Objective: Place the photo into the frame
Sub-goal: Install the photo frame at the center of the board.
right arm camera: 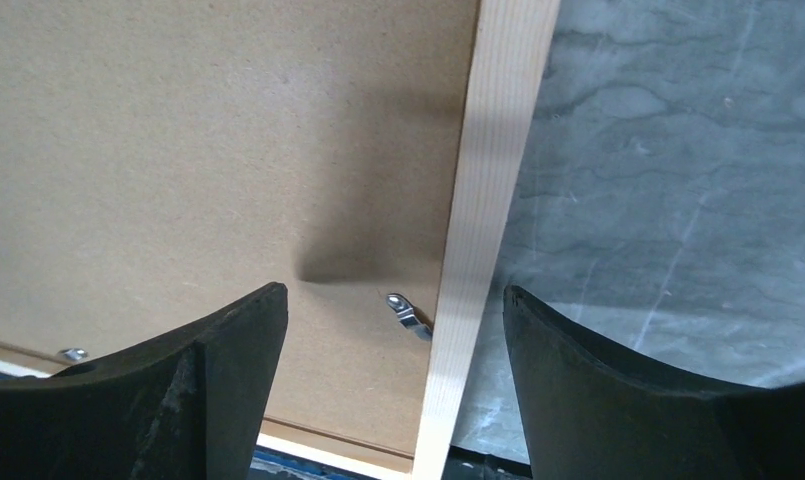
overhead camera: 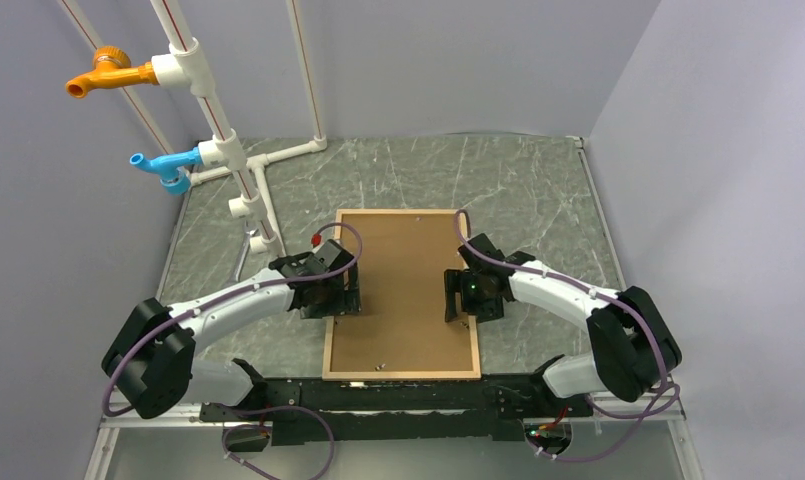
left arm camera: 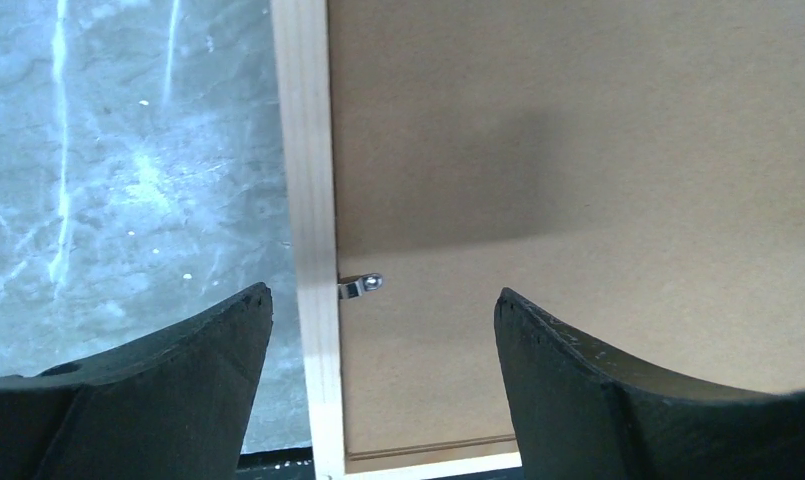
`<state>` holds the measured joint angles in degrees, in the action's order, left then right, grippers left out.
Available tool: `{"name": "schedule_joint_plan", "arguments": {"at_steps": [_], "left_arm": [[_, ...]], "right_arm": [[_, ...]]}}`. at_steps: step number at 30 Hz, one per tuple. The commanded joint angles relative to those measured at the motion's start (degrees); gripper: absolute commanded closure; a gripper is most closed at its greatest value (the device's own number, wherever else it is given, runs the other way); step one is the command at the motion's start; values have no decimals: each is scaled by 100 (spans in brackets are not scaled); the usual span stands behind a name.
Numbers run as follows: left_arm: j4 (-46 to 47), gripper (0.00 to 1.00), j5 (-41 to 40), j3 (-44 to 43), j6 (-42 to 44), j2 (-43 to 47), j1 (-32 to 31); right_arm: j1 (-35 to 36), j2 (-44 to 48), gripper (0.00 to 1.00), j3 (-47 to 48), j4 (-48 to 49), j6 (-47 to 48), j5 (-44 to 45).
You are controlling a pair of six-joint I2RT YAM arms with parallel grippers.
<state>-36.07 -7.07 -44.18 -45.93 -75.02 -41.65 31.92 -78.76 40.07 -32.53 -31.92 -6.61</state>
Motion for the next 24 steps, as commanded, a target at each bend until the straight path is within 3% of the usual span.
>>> {"name": "schedule_joint_plan", "arguments": {"at_steps": [1, 6, 11, 14, 20, 24], "left_arm": [[-85, 15, -170, 217, 2, 127, 46], [259, 17, 47, 477, -12, 183, 79], [327, 19, 90, 464, 18, 74, 89], [391, 20, 142, 455, 34, 34, 92], [446, 21, 171, 479, 49, 30, 90], [485, 21, 194, 511, 64, 32, 87]], "right_arm": [[218, 59, 20, 264, -525, -31, 714], [448, 68, 25, 225, -745, -89, 1025], [617, 128, 47, 132, -747, -177, 1037], [648, 87, 67, 72, -681, -196, 1056], [688, 47, 94, 111, -640, -239, 1337], [685, 114, 99, 195, -645, -262, 1460]]}}
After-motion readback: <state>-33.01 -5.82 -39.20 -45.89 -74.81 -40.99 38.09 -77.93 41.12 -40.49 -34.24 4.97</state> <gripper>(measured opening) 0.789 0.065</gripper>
